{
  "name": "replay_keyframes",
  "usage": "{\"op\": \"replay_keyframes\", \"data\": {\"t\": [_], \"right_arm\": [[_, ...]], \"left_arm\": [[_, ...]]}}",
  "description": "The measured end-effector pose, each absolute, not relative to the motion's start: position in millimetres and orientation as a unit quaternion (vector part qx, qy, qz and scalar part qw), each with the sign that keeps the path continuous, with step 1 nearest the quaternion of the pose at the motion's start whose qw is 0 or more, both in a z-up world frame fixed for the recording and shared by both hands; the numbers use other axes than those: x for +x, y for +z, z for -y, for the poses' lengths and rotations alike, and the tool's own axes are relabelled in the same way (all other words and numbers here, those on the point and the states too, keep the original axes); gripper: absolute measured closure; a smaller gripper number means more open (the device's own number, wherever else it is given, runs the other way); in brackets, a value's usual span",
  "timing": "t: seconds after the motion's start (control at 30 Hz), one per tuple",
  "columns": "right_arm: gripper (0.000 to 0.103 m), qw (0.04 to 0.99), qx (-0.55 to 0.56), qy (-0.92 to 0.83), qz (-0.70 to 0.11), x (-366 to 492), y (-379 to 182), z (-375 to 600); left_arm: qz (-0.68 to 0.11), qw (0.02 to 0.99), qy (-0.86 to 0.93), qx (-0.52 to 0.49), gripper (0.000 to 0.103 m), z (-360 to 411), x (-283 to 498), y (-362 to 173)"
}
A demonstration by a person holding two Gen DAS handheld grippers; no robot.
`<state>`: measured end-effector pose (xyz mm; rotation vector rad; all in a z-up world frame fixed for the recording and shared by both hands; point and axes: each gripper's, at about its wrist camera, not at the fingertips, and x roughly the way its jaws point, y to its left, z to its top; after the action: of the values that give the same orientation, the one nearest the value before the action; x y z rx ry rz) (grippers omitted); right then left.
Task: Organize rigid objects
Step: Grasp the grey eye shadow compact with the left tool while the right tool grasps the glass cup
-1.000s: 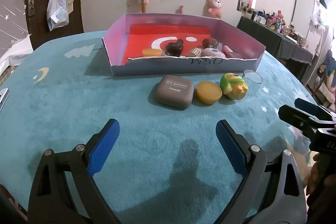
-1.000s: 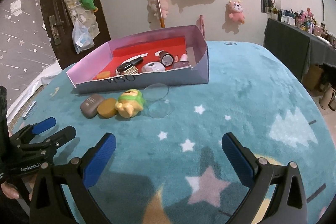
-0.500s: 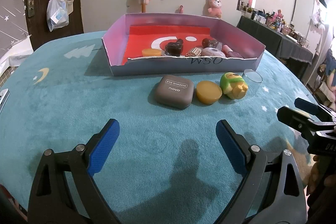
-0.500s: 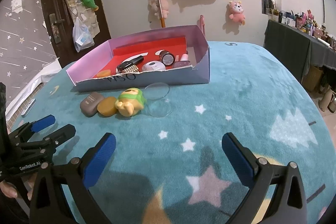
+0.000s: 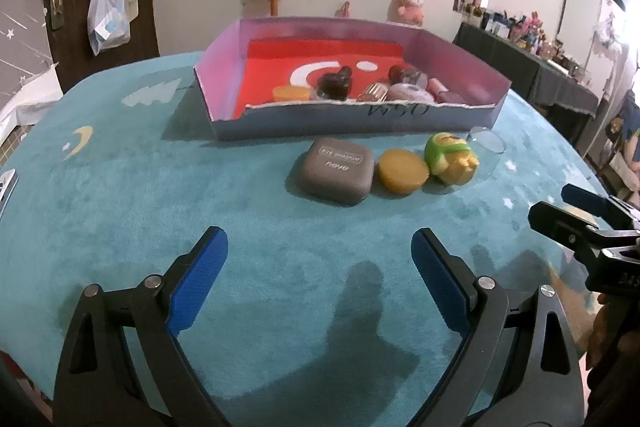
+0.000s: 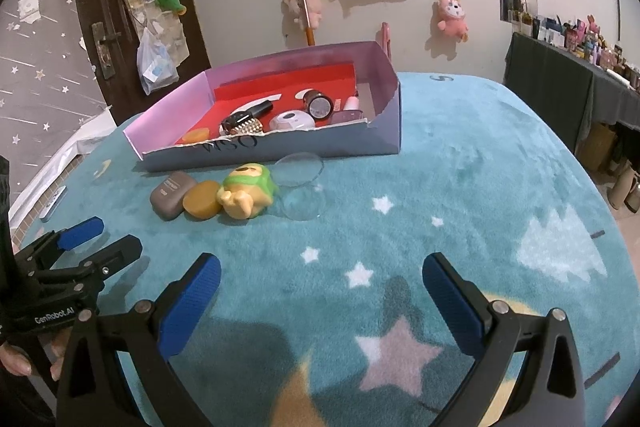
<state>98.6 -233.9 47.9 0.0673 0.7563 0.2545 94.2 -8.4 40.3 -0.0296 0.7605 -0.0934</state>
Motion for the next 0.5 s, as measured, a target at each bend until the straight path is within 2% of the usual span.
{"op": "replay_keyframes", "data": {"t": [0.5], "right_arm": [[0.000,0.901,0.026,0.139,-0.411,128.3,48.3,232.9]], "left_arm": [[-0.415,0.909,-0.048,-0.009,0.009,-1.7,128.6,42.0]]}}
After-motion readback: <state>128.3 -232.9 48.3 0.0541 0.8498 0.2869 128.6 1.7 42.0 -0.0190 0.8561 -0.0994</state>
